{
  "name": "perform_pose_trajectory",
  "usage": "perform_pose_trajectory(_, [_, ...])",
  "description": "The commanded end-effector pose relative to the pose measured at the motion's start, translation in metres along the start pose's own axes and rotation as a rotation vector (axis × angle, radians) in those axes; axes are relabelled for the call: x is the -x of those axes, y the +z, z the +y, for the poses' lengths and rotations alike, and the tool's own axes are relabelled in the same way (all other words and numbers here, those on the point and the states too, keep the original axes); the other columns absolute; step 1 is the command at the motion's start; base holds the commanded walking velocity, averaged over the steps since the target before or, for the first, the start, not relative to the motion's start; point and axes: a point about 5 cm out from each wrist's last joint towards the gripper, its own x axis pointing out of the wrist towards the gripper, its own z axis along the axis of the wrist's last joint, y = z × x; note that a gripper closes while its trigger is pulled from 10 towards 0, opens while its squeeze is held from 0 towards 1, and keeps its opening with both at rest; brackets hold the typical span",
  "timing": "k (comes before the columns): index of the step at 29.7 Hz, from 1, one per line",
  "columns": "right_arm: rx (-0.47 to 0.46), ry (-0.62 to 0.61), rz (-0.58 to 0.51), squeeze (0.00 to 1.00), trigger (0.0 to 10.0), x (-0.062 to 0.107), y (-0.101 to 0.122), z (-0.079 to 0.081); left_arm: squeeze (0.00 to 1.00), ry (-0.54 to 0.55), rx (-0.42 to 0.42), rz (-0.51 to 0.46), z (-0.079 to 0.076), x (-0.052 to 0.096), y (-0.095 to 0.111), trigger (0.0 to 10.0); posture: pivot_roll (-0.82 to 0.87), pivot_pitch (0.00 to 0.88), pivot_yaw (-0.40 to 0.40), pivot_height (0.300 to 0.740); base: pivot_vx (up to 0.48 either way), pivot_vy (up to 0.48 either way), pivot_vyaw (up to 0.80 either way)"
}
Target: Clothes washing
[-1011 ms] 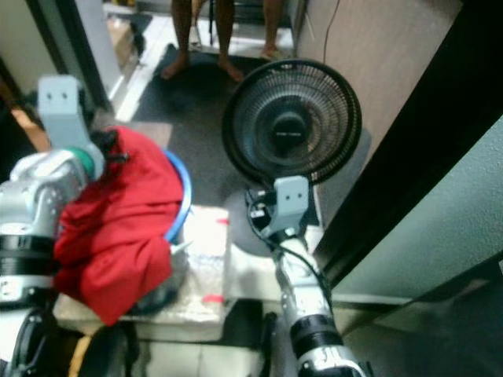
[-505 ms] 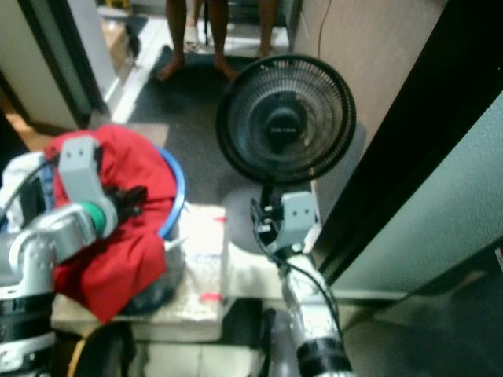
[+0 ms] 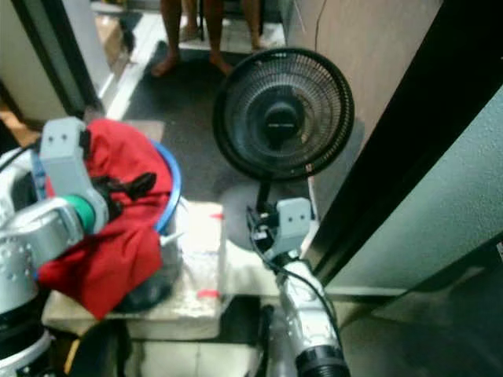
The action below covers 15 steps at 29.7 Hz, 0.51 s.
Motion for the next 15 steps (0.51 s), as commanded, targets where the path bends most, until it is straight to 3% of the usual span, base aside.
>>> perform_pose_trajectory(1, [-0.007, -0.001, 0.022, 0.00, 10.0, 0.005, -0.005, 0.000, 0.91, 0.023, 0.018, 0.025, 0.005, 0.003, -0.004, 10.0, 0.09, 0.215, -0.027, 0.510, 0.000, 0.000, 0.00])
perform_pose_trajectory(2, [-0.008, 0.000, 0.024, 0.00, 10.0, 0.005, -0.005, 0.000, 0.40, 0.047, 0.076, 0.044, 0.011, 0.006, -0.006, 10.0, 0.09, 0.215, -0.027, 0.510, 0.000, 0.000, 0.00])
perform_pose_trajectory(3, [-0.008, 0.000, 0.024, 0.00, 10.0, 0.005, -0.005, 0.000, 0.40, 0.047, 0.076, 0.044, 0.011, 0.006, -0.006, 10.0, 0.09, 0.215, -0.027, 0.510, 0.000, 0.000, 0.00])
perform_pose_trajectory(4, [-0.007, 0.000, 0.027, 0.00, 10.0, 0.005, -0.005, 0.000, 0.00, 0.074, 0.121, 0.058, 0.021, 0.010, -0.007, 10.0, 0.09, 0.215, -0.027, 0.510, 0.000, 0.000, 0.00])
perform_pose_trajectory(7, [-0.007, 0.001, 0.030, 0.00, 10.0, 0.005, -0.006, 0.000, 0.00, 0.099, 0.145, 0.074, 0.029, 0.013, -0.010, 10.0, 0.10, 0.211, -0.032, 0.510, 0.000, 0.000, 0.00])
perform_pose_trajectory(8, [-0.008, 0.004, 0.033, 0.00, 10.0, 0.004, -0.006, 0.000, 0.00, 0.127, 0.152, 0.104, 0.038, 0.015, -0.018, 10.0, 0.10, 0.209, -0.034, 0.510, 0.000, 0.000, 0.00])
perform_pose_trajectory(10, [-0.008, 0.004, 0.033, 0.00, 10.0, 0.004, -0.006, 0.000, 0.00, 0.127, 0.152, 0.104, 0.038, 0.015, -0.018, 10.0, 0.10, 0.209, -0.034, 0.510, 0.000, 0.000, 0.00])
perform_pose_trajectory(11, [-0.010, 0.009, 0.035, 0.00, 10.0, 0.003, -0.006, 0.002, 0.00, 0.140, 0.170, 0.143, 0.045, 0.015, -0.032, 10.0, 0.10, 0.208, -0.035, 0.510, 0.000, 0.000, 0.00])
perform_pose_trajectory(13, [-0.010, 0.009, 0.035, 0.00, 10.0, 0.003, -0.006, 0.002, 0.00, 0.140, 0.170, 0.143, 0.045, 0.015, -0.032, 10.0, 0.10, 0.208, -0.035, 0.510, 0.000, 0.000, 0.00])
perform_pose_trajectory(14, [-0.012, 0.014, 0.035, 0.00, 10.0, 0.003, -0.006, 0.003, 0.00, 0.144, 0.186, 0.181, 0.049, 0.015, -0.046, 10.0, 0.10, 0.206, -0.037, 0.510, 0.000, 0.000, 0.00])
perform_pose_trajectory(15, [-0.012, 0.014, 0.035, 0.00, 10.0, 0.003, -0.006, 0.003, 0.00, 0.144, 0.186, 0.181, 0.049, 0.015, -0.046, 10.0, 0.10, 0.206, -0.037, 0.510, 0.000, 0.000, 0.00])
